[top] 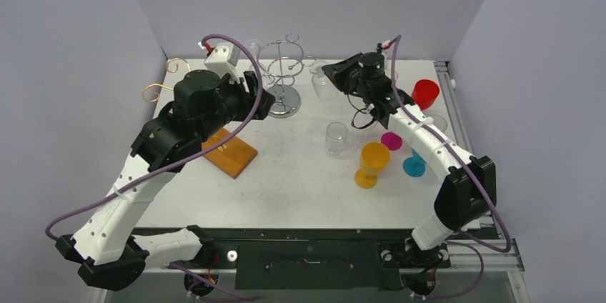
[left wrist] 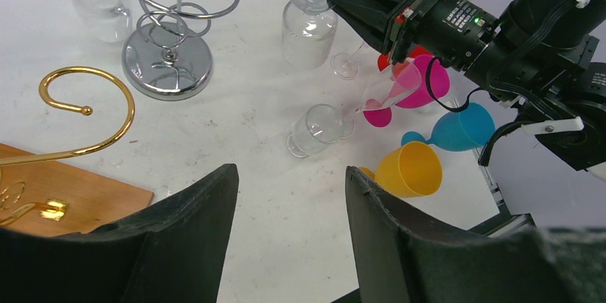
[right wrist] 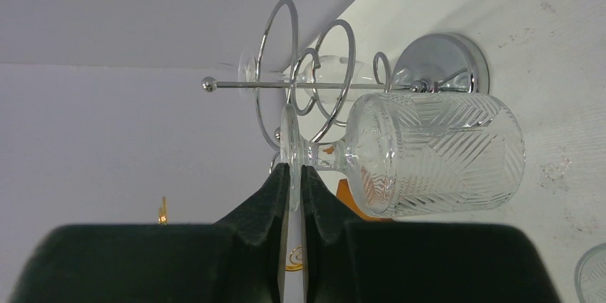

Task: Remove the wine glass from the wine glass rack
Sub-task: Pick up the wine glass from the wine rack, then place the wine glass at the center of the board.

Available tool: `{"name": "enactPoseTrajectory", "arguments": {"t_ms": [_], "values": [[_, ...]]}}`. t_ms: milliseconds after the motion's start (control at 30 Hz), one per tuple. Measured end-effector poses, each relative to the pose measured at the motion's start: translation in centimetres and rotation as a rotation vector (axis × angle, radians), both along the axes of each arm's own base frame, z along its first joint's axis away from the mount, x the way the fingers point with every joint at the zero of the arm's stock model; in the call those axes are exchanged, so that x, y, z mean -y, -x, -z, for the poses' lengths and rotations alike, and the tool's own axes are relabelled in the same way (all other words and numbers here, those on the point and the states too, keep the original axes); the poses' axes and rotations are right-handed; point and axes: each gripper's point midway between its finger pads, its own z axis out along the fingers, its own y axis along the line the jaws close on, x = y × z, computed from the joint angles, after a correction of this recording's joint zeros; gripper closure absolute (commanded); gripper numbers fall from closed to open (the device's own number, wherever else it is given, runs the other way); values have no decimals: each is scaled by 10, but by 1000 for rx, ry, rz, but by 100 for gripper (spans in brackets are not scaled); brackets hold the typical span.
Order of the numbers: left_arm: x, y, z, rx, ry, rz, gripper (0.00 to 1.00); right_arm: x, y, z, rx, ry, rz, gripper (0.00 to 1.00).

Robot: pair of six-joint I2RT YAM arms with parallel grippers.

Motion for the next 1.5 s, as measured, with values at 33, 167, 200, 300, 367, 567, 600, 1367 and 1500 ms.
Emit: {"name": "enactPoseTrajectory", "arguments": {"t_ms": [33, 167, 200, 300, 367, 567, 600, 1367, 1500], "values": [[1, 0, 0, 0, 5, 2, 47, 2, 2, -1, 1, -2, -1, 100], [4, -2, -2, 2, 22, 8, 47, 8, 12, -11, 16, -16, -10, 100], [5, -3, -3, 3, 25, 9, 47, 10, 16, -15, 22, -23, -12, 100], [9, -6, -4, 4, 42, 13, 47, 14, 27, -26, 41, -43, -21, 100], [13, -9, -4, 6, 62, 17, 47, 19, 34, -37, 59, -61, -25, 100], [33, -18, 4, 8, 139, 57, 47, 38, 53, -72, 116, -123, -28, 100], [36, -19, 6, 10, 151, 65, 47, 43, 56, -78, 128, -133, -23, 100], [103, -54, -24, 182, 471, 253, 43, 89, 113, -186, 304, -316, -12, 100], [105, -55, -34, 227, 509, 282, 40, 89, 118, -195, 311, -343, -20, 100]]}}
